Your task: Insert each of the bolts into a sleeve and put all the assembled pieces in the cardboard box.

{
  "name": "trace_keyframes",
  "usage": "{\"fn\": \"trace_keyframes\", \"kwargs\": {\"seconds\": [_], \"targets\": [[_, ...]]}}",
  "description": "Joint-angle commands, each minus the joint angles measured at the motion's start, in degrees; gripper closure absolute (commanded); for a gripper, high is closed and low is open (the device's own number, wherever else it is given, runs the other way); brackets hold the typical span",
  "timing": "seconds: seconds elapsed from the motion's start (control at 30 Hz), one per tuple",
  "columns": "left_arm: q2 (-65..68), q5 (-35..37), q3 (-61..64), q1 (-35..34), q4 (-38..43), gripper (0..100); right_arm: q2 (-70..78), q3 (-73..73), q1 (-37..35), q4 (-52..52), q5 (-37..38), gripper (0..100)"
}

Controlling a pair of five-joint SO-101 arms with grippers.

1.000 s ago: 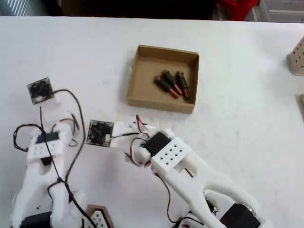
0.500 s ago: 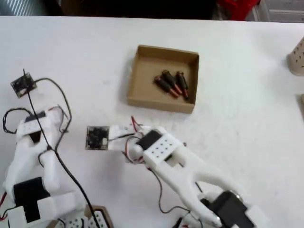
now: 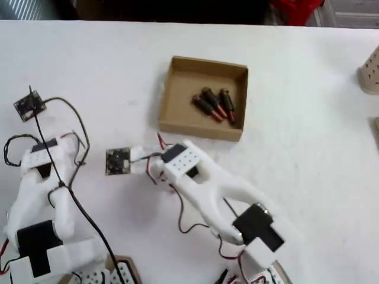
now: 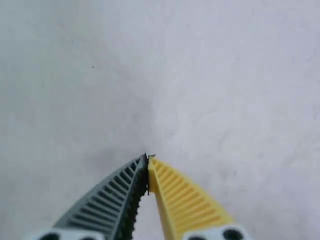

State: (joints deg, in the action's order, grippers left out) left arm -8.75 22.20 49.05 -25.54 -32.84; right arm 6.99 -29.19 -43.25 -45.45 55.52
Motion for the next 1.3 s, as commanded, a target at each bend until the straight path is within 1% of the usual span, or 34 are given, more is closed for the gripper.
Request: {"fn": "trace_keyframes", "kwargs": {"seconds": [0.0,0.1,0.23,0.3,0.37,0.4,0.47,0.57,0.67,0.83,0.93,1.1,1.17,1.27], "targets": [[-0.13,0.53,-3.08,-0.31,-0.35,98,2.86,5.01,1.89,0.75,1.05,76.8],[-0.13,0.53,-3.08,-0.31,-0.35,98,5.49,7.38,3.30,0.31,2.81,76.9],[-0.13,0.53,-2.99,-0.31,-0.35,98,6.02,8.00,3.21,0.31,2.81,78.0],[-0.04,0.53,-2.99,-0.31,-0.35,98,6.11,8.09,3.21,0.31,2.81,84.5],[-0.04,0.53,-2.99,-0.31,-0.35,98,6.20,8.09,3.21,0.31,2.99,95.8],[-0.04,0.53,-2.99,-0.31,-0.35,98,6.20,8.09,3.12,0.31,3.08,99.5],[-0.04,0.53,-2.99,-0.31,-0.35,98,5.93,7.91,3.21,0.13,2.81,95.3],[-0.04,0.53,-2.99,-0.31,-0.35,98,5.76,8.26,3.21,-2.15,2.73,98.5],[-0.04,0.53,-2.99,-0.31,-0.35,98,2.68,8.26,3.21,-5.49,1.93,98.1],[-0.04,0.53,-2.99,-0.31,-0.35,98,-6.90,7.82,4.88,-10.51,-10.73,98.1],[-0.04,0.53,-2.99,-0.31,-0.35,98,-12.44,7.12,8.04,-12.35,-18.55,98.1],[0.04,0.53,-2.99,0.31,-0.35,98,-20.26,0.62,13.05,-12.62,-33.41,98.1],[0.04,0.53,-2.90,0.92,-0.53,98,-23.25,-2.55,15.25,-12.70,-37.89,98.1],[-0.13,-0.26,-2.90,1.36,-0.79,98,-27.82,-7.47,19.56,-12.70,-41.58,98.1]]}}
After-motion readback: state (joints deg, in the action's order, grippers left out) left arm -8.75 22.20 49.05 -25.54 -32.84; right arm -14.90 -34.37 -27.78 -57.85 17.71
